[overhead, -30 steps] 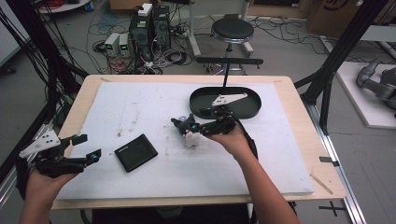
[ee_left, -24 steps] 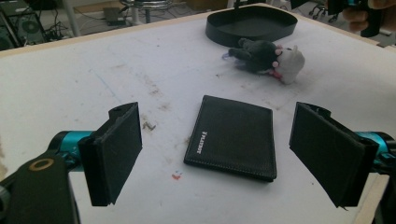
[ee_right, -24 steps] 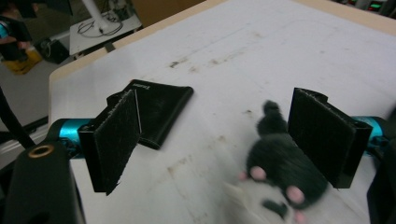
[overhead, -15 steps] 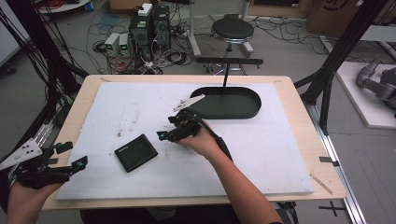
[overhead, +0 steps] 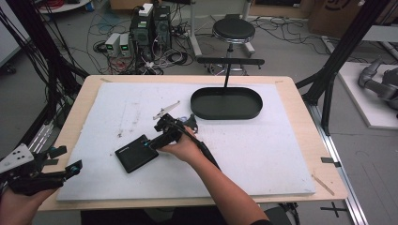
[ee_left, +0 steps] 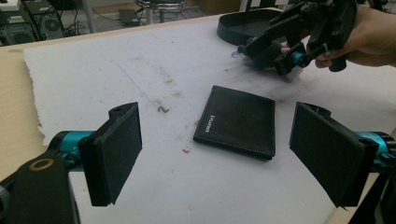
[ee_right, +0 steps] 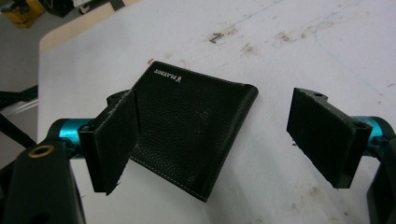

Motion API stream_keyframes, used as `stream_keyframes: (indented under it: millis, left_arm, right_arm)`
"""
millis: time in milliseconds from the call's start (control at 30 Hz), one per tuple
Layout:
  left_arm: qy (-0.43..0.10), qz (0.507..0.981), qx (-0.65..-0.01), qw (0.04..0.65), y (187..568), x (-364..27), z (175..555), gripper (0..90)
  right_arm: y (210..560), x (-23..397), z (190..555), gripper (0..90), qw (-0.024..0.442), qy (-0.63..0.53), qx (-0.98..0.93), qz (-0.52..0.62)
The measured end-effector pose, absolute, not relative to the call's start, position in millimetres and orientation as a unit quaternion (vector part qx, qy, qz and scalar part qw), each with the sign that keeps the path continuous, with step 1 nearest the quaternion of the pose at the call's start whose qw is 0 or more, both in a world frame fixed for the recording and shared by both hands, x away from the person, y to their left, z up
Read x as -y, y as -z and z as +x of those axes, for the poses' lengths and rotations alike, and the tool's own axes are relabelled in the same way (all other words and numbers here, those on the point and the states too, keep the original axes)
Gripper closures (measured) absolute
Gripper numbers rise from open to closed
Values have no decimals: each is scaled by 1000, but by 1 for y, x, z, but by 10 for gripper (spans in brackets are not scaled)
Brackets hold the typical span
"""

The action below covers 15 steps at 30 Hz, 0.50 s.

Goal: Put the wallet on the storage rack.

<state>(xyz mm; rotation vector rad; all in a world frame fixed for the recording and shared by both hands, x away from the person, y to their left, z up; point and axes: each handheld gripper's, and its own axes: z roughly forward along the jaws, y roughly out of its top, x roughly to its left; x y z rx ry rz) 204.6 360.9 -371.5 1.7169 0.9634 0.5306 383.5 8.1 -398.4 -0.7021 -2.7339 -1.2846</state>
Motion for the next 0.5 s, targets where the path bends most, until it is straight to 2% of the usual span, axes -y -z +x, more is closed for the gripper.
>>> stream_keyframes:
  millis: [500]
  left_arm:
    - [-218, 720, -399, 524, 371, -359, 206, 169]
  right_arm:
    - [439, -37, 393, 184, 60, 357, 895, -261]
